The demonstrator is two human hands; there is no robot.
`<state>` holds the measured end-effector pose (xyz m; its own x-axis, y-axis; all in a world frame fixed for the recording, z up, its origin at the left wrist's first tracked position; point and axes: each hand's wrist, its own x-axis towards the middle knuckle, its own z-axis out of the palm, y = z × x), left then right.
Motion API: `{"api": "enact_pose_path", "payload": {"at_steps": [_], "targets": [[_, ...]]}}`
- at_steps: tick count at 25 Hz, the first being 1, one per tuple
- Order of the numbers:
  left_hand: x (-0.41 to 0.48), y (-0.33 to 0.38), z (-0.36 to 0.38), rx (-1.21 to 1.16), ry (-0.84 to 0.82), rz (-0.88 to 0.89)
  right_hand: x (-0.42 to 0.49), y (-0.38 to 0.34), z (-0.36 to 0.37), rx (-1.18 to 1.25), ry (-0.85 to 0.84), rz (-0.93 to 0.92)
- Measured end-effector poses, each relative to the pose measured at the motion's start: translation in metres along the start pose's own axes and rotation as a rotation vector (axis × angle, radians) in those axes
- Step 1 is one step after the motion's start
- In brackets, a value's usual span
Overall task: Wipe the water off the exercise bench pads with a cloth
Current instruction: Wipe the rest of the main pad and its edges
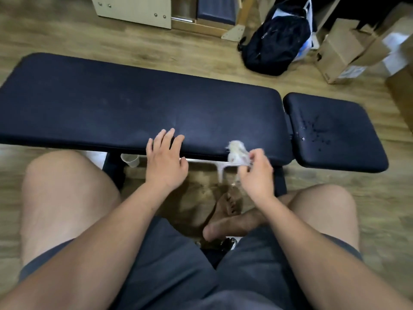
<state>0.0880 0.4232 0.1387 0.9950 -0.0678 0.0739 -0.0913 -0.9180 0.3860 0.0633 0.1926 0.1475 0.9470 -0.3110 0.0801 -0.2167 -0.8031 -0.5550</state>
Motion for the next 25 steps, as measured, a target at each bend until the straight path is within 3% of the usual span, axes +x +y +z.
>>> {"api": "enact_pose_path", "payload": {"at_steps": [2, 5, 7, 9, 13, 14, 16, 19, 22, 25], "targets": [[-0.002, 0.002, 0.005, 0.09, -0.066, -0.006, 0.007, 0.039, -0.022, 0.069, 0.235, 0.327], [-0.001, 0.002, 0.004, 0.156, -0.106, 0.016, 0.023, 0.061, -0.032, 0.184, 0.317, 0.644], [0.0, 0.003, 0.001, 0.154, -0.136, 0.006, 0.019, 0.035, -0.012, 0.242, 0.301, 0.659], [-0.001, 0.008, 0.0, 0.132, -0.153, -0.024, 0.002, -0.008, 0.016, 0.321, 0.254, 0.556], [-0.002, 0.02, 0.002, 0.062, -0.181, -0.113, -0.021, -0.061, 0.04, 0.461, -0.117, 0.311], [-0.002, 0.021, 0.001, 0.049, -0.182, -0.13, -0.018, -0.056, 0.032, 0.483, -0.095, 0.307], [0.001, 0.022, 0.002, 0.027, -0.163, -0.143, -0.007, -0.025, 0.005, 0.495, 0.116, 0.397], [-0.003, 0.027, 0.006, 0.07, -0.097, -0.035, 0.018, 0.045, -0.029, 0.512, 0.359, 0.717], [-0.013, 0.032, 0.008, 0.117, -0.094, 0.162, 0.032, 0.053, -0.024, 0.576, 0.315, 0.836], [-0.02, 0.03, 0.009, 0.088, -0.05, 0.198, 0.014, 0.001, 0.006, 0.548, 0.215, 0.748]]}}
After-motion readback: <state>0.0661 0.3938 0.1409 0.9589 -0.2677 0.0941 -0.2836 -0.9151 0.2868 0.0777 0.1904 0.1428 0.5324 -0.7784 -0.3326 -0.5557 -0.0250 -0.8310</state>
